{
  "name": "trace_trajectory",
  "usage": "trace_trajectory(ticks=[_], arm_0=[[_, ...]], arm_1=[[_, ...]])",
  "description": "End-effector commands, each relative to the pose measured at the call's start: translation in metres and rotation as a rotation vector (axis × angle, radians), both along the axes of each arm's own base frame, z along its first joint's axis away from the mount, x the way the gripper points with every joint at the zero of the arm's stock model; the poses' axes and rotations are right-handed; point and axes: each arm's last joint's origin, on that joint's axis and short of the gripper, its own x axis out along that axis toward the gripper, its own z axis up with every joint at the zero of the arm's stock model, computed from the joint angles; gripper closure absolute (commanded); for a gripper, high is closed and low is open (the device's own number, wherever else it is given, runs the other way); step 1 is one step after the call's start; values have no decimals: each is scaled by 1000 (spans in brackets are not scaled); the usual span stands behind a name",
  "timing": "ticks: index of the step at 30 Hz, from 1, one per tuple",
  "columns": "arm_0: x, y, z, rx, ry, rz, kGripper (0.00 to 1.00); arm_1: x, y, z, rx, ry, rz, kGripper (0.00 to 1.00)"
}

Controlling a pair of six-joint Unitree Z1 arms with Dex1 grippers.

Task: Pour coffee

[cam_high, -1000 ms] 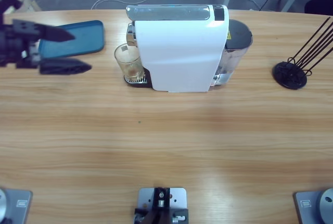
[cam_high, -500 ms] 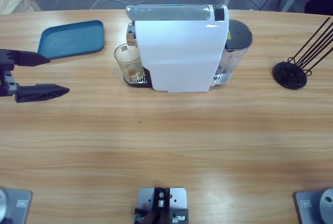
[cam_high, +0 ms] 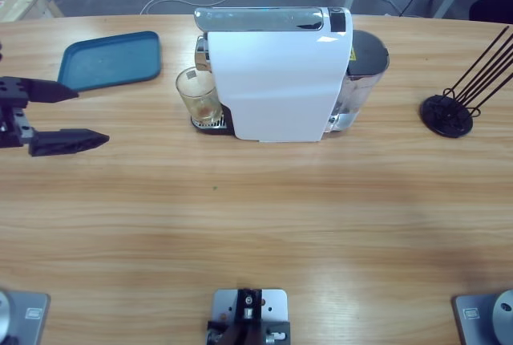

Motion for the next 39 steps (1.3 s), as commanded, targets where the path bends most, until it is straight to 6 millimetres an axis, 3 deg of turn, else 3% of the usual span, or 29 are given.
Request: trace_trajectory(ticks=[1,39], arm_0=[[9,-5,-10,6,33,11,0],[14,-14,-24,31,78,-17,0]], arm_1=[[13,7,-31,-64,97,-4,1000],[30,7,-69,-117,210,-19,1000]])
